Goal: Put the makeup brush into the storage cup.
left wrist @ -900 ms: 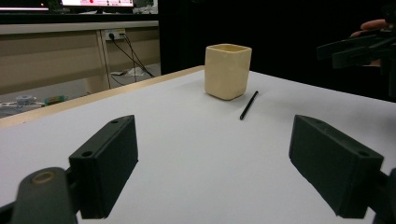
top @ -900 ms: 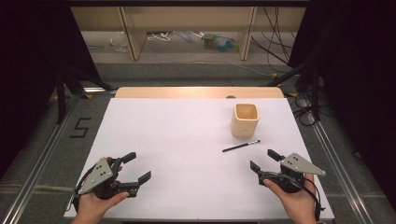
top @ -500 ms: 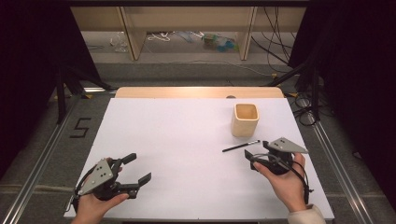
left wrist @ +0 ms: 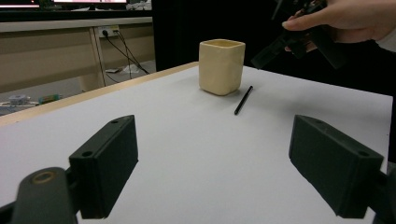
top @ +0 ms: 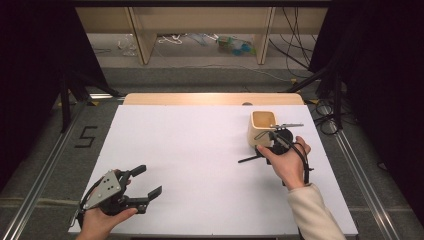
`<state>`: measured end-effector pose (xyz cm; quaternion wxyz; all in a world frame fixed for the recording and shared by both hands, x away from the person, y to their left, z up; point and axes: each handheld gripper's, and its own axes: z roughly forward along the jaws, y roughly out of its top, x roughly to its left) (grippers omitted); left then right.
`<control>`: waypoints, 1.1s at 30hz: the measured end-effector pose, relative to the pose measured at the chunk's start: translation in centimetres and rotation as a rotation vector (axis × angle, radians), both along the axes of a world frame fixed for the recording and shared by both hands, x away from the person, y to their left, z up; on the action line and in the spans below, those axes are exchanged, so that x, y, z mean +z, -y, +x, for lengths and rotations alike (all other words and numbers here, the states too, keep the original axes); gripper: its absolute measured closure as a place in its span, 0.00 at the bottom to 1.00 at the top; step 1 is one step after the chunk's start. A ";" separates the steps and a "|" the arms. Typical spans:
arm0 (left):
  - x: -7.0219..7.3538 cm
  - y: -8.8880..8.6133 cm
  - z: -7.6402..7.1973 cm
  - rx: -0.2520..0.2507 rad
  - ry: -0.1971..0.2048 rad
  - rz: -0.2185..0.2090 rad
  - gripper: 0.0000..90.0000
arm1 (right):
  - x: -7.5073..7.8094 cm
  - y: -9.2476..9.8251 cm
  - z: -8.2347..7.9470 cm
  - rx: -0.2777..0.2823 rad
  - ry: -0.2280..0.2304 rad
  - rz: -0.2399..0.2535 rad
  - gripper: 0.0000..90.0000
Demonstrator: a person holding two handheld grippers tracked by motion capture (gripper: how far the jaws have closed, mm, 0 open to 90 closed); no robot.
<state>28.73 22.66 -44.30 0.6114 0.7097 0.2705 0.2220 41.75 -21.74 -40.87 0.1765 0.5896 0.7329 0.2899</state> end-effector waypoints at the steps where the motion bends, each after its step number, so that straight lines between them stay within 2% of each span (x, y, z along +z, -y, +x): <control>1: 0.0 0.0 0.0 0.000 0.000 0.000 0.17 | 0.1 -0.3 0.8 -0.014 -0.066 -0.015 0.33; 4: 0.0 0.0 0.0 -0.002 0.001 0.002 0.17 | -0.3 -0.9 2.2 -0.038 -0.158 -0.020 0.31; 6: 0.0 0.0 0.0 -0.003 0.001 0.001 0.17 | -0.3 -1.3 2.8 -0.095 -0.233 -0.018 0.30; 9: -0.1 0.0 0.0 -0.007 0.004 -0.003 0.17 | -0.7 -1.5 3.6 -0.148 -0.336 -0.009 0.29; 11: -0.1 0.1 0.0 -0.011 0.006 -0.006 0.17 | -1.2 -1.3 4.1 -0.158 -0.357 -0.025 0.29; 12: 0.0 0.1 -0.1 -0.004 -0.003 0.001 0.17 | -1.3 -1.4 4.4 -0.181 -0.372 -0.019 0.29; 13: 0.0 0.1 0.0 -0.008 0.003 0.006 0.17 | -1.5 -1.3 4.6 -0.179 -0.369 -0.034 0.29; 17: -0.1 0.1 -0.1 -0.004 -0.005 0.001 0.17 | -2.1 -1.5 5.3 -0.224 -0.400 -0.021 0.29; 20: -0.1 0.1 -0.1 -0.007 -0.005 0.005 0.17 | -2.7 -1.5 5.7 -0.235 -0.410 -0.035 0.28; 21: -0.1 0.1 -0.1 -0.007 -0.004 0.005 0.17 | -3.0 -1.4 5.8 -0.239 -0.398 -0.034 0.29; 23: -0.1 0.1 -0.1 -0.007 -0.003 0.007 0.17 | -3.3 -1.5 6.0 -0.265 -0.417 -0.029 0.28; 25: -0.1 0.2 -0.1 -0.008 -0.004 0.006 0.17 | -3.7 -1.5 6.0 -0.262 -0.397 -0.032 0.28; 32: -0.1 0.2 -0.1 -0.013 0.004 0.016 0.17 | -4.5 -1.6 6.1 -0.258 -0.415 -0.070 0.28; 33: -0.1 0.2 -0.1 -0.012 0.003 0.015 0.17 | -4.4 -1.8 6.2 -0.278 -0.429 -0.064 0.28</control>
